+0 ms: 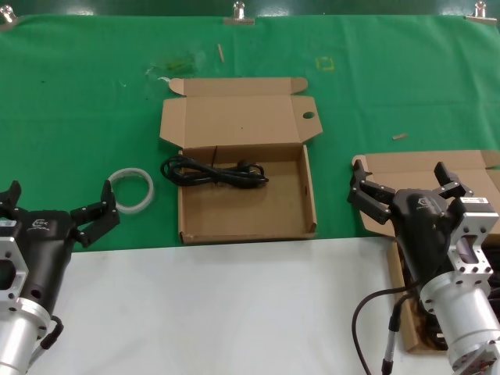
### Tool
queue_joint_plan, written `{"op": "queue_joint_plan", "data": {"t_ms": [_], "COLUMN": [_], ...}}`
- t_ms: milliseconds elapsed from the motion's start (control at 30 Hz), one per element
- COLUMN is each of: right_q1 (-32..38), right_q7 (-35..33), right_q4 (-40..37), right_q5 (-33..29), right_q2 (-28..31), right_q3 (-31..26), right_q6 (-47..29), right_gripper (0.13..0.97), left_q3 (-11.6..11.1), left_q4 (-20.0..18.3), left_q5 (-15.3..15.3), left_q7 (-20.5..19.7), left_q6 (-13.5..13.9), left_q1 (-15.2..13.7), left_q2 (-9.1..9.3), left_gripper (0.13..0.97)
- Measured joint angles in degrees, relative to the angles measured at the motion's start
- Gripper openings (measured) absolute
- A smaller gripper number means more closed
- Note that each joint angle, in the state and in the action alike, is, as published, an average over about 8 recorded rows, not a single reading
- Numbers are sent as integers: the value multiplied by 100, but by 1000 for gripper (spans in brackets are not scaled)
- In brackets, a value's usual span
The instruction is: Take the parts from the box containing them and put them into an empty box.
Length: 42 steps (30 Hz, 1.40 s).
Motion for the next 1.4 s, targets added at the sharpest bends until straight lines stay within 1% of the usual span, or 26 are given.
{"op": "queue_joint_plan", "data": {"t_ms": [1400], "right_q1": [-1], "right_q7": [3], "right_q4": [1], "right_q5": [-2], "right_q2": [0], "right_q3": [1], "right_q6": [-1], "right_gripper": [966], "left_q3": [0], "left_q4": [0], "left_q5": [0], "left_q7": [0], "left_q6": [0], "left_q1": [0], "left_q2": [0], "left_gripper": [965]}}
